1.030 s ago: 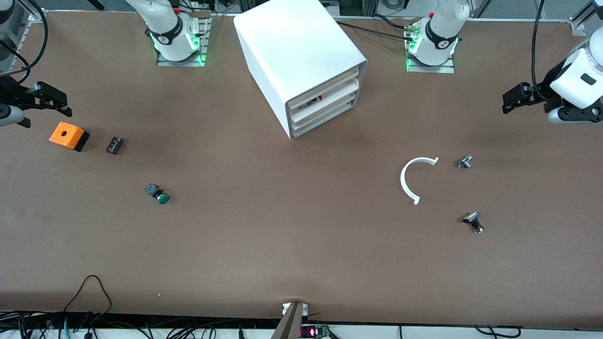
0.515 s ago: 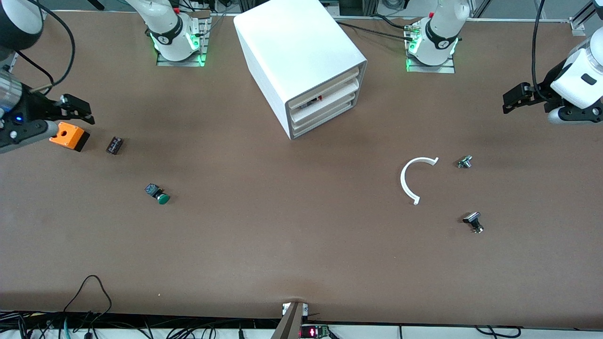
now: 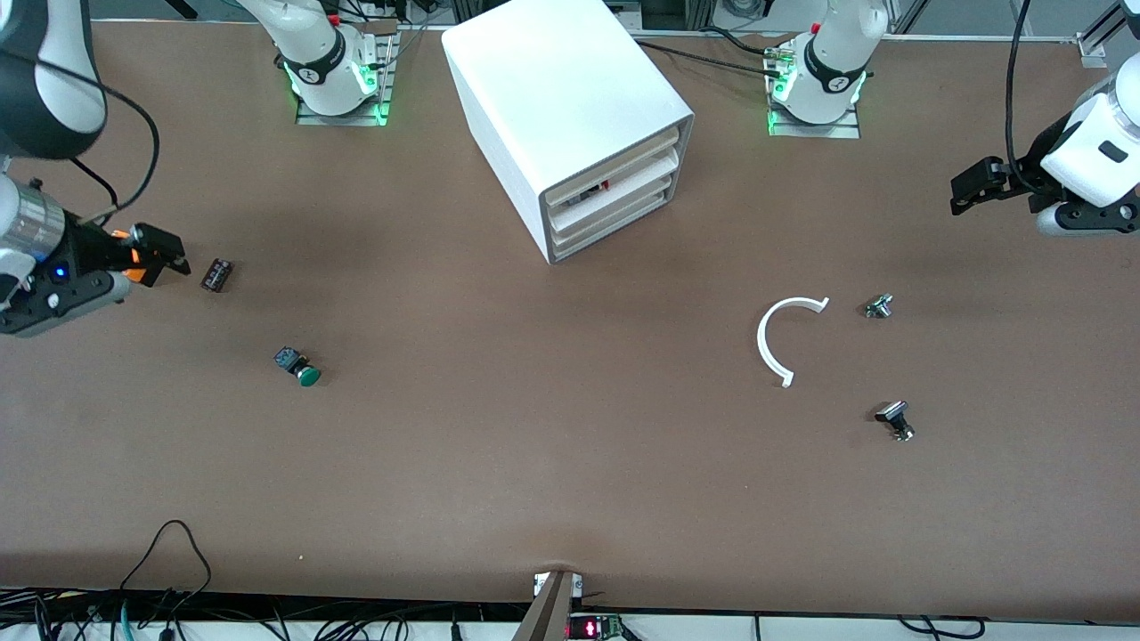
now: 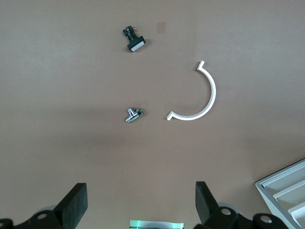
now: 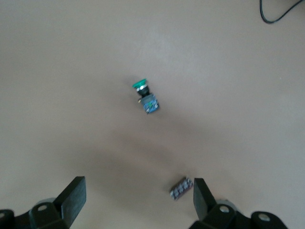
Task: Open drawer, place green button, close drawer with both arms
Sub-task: 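Lower the right gripper over the green button while the left gripper reaches the cabinet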
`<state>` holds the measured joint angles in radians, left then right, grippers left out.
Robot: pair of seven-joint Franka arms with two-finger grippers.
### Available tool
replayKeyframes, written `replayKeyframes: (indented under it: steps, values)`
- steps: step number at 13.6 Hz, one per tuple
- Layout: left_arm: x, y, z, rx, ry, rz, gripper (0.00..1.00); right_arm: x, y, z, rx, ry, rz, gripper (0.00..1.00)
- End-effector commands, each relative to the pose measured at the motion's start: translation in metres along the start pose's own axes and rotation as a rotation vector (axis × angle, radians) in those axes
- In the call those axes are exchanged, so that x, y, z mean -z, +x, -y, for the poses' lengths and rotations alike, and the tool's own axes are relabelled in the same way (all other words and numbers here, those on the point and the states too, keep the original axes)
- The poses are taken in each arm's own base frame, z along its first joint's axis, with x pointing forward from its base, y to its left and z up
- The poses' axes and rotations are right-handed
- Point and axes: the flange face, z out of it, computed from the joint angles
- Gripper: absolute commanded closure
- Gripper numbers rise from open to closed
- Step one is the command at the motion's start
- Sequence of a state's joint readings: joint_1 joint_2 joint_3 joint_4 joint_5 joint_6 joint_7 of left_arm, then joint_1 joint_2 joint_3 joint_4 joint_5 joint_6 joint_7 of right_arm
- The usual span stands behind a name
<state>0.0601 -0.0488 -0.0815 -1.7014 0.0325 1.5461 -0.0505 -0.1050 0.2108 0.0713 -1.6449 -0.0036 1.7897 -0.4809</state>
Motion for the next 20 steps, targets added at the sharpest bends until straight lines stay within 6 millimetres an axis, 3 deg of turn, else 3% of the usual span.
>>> replayKeyframes:
  steps: [1, 5, 8, 11, 13, 15, 18, 20]
  values:
    - [-0.002, 0.006, 0.001, -0.017, -0.005, 0.02, 0.0, -0.032, 0.017, -0.01, 0.023, 0.008, 0.006, 0.0]
    - [-0.009, 0.008, -0.016, -0.037, -0.029, 0.04, 0.0, -0.084, 0.033, -0.022, 0.173, 0.009, -0.003, 0.0]
    - [-0.033, 0.017, -0.025, -0.037, -0.085, 0.114, 0.0, -0.127, 0.043, -0.027, 0.335, -0.018, -0.045, 0.0]
    - [-0.058, 0.03, -0.032, -0.038, -0.126, 0.163, 0.0, -0.157, 0.04, -0.024, 0.381, -0.032, -0.062, 0.0]
    - [-0.057, 0.028, -0.05, -0.043, -0.115, 0.161, 0.0, -0.176, 0.036, -0.017, 0.47, -0.007, -0.028, 0.0]
    - [-0.058, 0.027, -0.049, -0.043, -0.116, 0.166, 0.0, -0.206, 0.029, -0.011, 0.489, 0.02, 0.0, 0.0]
    - [-0.096, 0.039, -0.057, -0.068, -0.127, 0.232, 0.0, -0.244, 0.026, -0.009, 0.595, 0.022, -0.005, 0.0]
    - [-0.128, 0.045, -0.071, -0.068, -0.19, 0.273, 0.0, -0.257, 0.02, -0.007, 0.609, 0.001, -0.035, 0.0]
